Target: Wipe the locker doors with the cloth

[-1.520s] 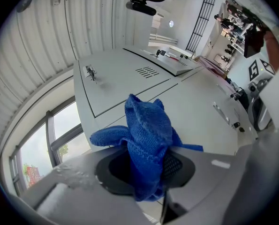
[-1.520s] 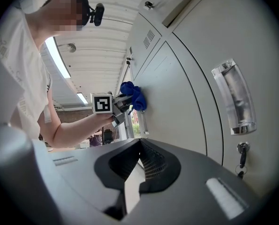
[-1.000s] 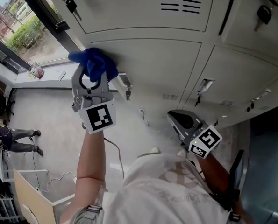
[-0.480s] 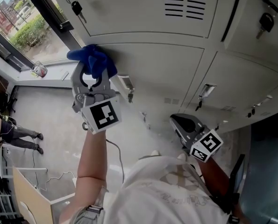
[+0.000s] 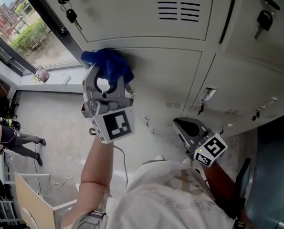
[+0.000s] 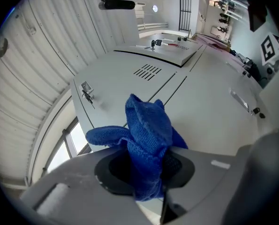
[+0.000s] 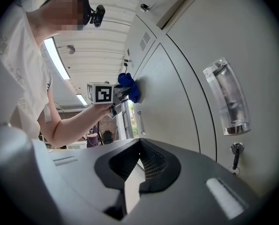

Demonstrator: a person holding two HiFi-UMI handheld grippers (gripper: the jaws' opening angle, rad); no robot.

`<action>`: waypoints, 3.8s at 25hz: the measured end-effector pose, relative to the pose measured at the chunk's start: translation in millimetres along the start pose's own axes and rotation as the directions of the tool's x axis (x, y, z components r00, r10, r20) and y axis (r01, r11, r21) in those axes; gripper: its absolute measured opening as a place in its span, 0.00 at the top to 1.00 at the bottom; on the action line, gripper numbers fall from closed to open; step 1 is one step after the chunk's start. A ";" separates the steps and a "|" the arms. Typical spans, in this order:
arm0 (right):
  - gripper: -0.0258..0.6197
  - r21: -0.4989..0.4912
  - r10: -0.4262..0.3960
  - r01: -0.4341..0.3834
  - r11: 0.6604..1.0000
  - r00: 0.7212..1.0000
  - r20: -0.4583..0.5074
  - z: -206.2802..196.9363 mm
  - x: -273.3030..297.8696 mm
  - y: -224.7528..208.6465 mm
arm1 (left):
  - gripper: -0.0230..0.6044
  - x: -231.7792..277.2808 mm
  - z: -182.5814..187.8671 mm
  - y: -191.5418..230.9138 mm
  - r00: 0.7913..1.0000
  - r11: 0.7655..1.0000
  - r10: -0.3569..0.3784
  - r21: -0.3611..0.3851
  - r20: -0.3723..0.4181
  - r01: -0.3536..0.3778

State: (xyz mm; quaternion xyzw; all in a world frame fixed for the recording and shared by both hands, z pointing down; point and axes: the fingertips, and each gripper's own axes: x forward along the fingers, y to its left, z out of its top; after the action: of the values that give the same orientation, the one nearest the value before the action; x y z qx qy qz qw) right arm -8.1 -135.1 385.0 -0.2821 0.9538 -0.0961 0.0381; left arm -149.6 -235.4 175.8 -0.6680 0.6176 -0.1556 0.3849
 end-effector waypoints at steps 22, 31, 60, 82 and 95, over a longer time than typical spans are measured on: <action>0.95 0.001 -0.018 0.018 1.000 1.000 0.011 5.1 -31.3 -17.7 | 0.78 6.8 82.7 -74.3 0.979 0.988 -0.152 0.004 0.134 0.153; 0.95 0.012 -0.019 0.019 1.000 1.000 0.017 4.4 -47.4 -23.0 | 0.78 9.3 117.2 -105.8 0.967 0.985 -0.158 -0.032 0.198 0.168; 0.95 0.027 -0.015 0.014 1.000 1.000 0.016 4.7 -85.4 -49.8 | 0.78 -12.5 93.7 -218.1 0.923 0.927 -0.348 0.205 0.167 0.313; 0.95 0.039 -0.004 0.005 0.999 1.000 -0.011 -6.6 -106.4 -48.9 | 0.78 -43.0 11.6 -303.4 0.892 0.892 -0.450 0.069 0.036 0.447; 0.95 0.026 0.045 -0.044 0.999 0.999 -0.025 -17.4 -106.3 -54.3 | 0.78 -47.4 -36.7 -333.0 0.870 0.867 -0.491 -0.116 -0.038 0.484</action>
State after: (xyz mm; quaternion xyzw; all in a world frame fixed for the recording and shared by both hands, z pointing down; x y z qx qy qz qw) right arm 107.6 -119.0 415.1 -0.2591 0.9589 -0.1110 0.0318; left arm 51.2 -222.1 447.7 -0.8157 0.4485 -0.2377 0.2775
